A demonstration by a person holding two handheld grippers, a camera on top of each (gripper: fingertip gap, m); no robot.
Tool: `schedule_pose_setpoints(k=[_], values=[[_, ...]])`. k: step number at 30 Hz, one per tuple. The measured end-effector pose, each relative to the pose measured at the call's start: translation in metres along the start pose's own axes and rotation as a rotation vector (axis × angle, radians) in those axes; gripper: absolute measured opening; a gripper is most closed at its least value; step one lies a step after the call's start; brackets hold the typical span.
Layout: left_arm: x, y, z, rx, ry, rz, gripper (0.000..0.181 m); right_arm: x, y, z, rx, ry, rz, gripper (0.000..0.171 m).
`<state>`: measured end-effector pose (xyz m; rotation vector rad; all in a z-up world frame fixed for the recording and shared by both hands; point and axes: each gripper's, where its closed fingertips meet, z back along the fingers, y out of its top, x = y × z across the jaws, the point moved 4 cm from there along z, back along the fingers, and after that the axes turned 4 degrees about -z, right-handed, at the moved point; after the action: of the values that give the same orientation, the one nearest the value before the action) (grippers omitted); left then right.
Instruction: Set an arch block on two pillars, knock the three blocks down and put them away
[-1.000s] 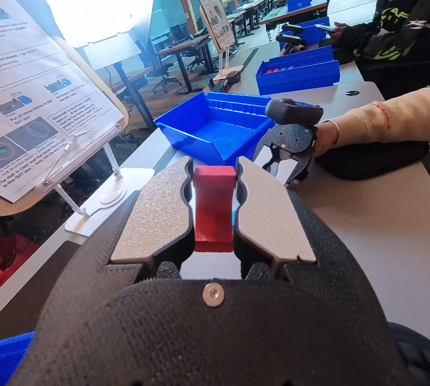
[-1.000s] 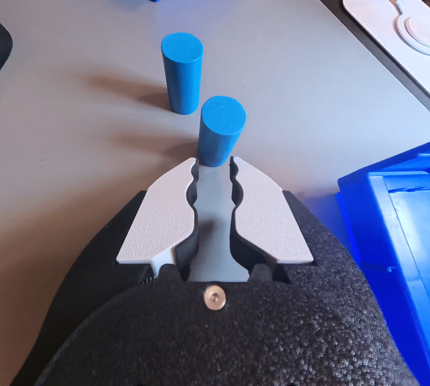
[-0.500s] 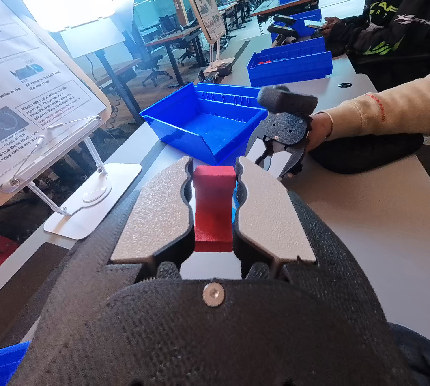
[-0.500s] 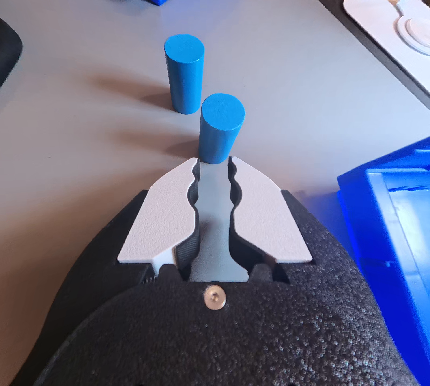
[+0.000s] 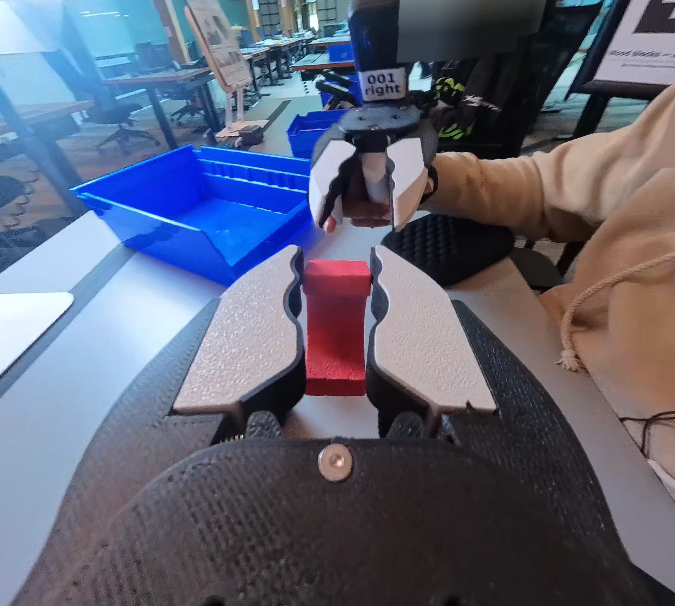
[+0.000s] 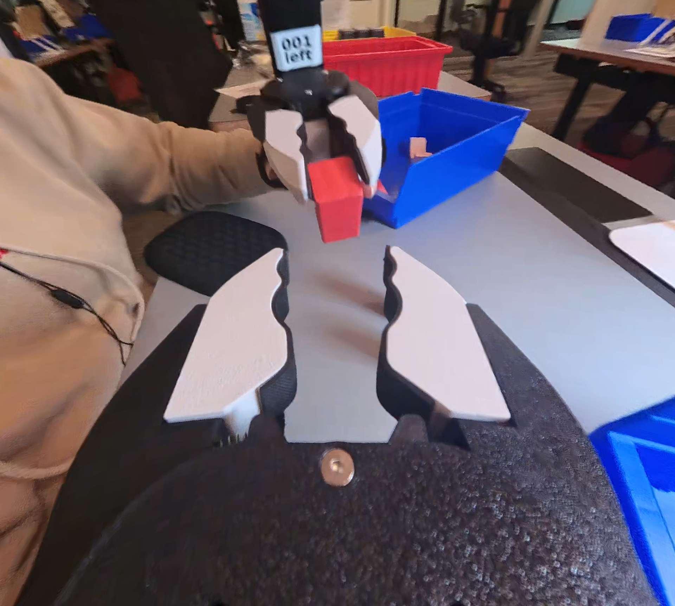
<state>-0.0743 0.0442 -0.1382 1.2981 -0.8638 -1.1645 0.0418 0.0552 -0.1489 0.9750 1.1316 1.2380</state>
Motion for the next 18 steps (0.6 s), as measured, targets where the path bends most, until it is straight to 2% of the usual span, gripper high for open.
schedule_pose_setpoints(k=[5,14,18], values=[[0.006,-0.009,-0.01,0.041,-0.035,0.033,0.035,-0.006,0.013,-0.006,-0.053,0.024,0.057,0.049],[0.01,-0.013,-0.01,0.083,-0.042,0.034,0.035,-0.003,-0.001,-0.045,-0.213,0.064,0.083,0.046],[0.01,-0.008,-0.009,0.16,-0.039,0.083,0.035,-0.001,-0.01,-0.067,-0.139,0.086,0.024,0.043]])
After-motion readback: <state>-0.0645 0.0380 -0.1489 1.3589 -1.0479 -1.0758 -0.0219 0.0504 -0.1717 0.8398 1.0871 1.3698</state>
